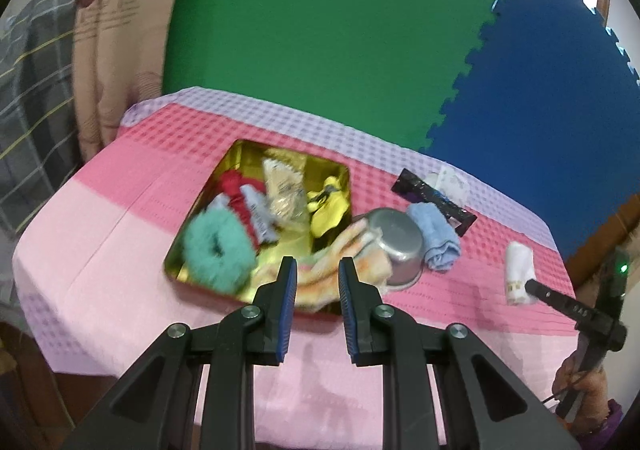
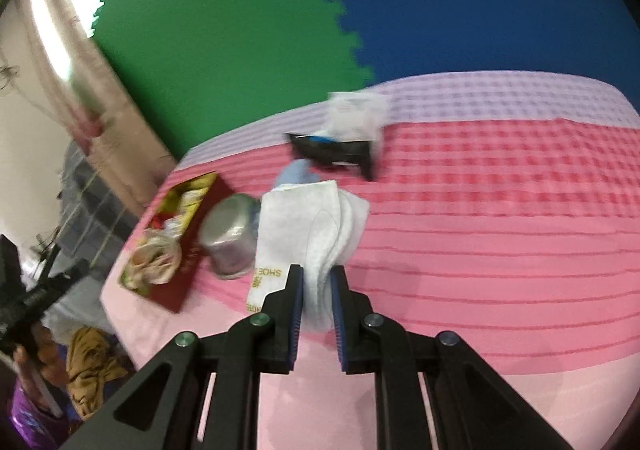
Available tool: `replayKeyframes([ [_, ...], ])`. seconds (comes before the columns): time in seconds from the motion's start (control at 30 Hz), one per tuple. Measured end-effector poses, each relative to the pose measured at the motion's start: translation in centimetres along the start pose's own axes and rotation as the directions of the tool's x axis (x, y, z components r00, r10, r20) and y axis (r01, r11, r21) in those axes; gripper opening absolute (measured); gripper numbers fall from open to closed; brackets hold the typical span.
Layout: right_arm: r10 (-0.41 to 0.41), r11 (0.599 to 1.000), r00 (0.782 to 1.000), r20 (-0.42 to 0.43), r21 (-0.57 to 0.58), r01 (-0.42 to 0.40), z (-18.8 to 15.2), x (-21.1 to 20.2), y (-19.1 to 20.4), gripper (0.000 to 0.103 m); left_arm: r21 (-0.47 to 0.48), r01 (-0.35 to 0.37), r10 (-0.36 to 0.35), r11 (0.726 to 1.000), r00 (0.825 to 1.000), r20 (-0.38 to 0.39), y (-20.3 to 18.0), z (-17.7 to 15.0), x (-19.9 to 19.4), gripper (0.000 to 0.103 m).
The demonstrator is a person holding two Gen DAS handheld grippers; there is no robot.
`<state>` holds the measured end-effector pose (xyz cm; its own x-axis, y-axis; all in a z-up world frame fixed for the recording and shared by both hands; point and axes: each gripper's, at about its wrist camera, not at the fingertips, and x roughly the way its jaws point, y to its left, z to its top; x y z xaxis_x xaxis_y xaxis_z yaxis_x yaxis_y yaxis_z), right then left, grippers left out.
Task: Organize soft objects
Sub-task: 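Carry the towel to the tin with the left tool while the right tool grasps the white socks, then lower the white socks into the tin and open the right tool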
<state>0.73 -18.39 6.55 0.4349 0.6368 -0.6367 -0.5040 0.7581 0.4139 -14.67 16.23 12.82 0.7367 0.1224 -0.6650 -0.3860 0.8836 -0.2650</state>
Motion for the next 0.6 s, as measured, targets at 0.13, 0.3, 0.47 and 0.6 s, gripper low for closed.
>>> replayKeyframes([
  [0.13,0.091,0.995,0.995,-0.044,-0.043,-0.093,-0.2,1.5,4.7,0.014,-0.011,-0.057,0.057,0.998,0.998,0.021,0.9,-2.2,-1.1,0.019],
  [0.3,0.171,0.979,0.981,-0.091,-0.096,-0.179,0.3,4.0,10.5,0.014,0.021,-0.146,0.145,0.989,0.989,0.020,1.8,-4.6,-1.9,0.030],
  [0.47,0.218,0.965,0.964,-0.153,-0.111,-0.236,0.6,7.8,15.5,0.014,0.051,-0.211,0.210,0.976,0.977,0.018,2.5,-6.5,-2.3,0.039],
  [0.6,0.218,0.963,0.958,-0.185,-0.118,-0.242,0.9,10.8,18.3,0.014,0.042,-0.207,0.204,0.977,0.977,0.069,2.9,-6.2,-3.1,0.058],
])
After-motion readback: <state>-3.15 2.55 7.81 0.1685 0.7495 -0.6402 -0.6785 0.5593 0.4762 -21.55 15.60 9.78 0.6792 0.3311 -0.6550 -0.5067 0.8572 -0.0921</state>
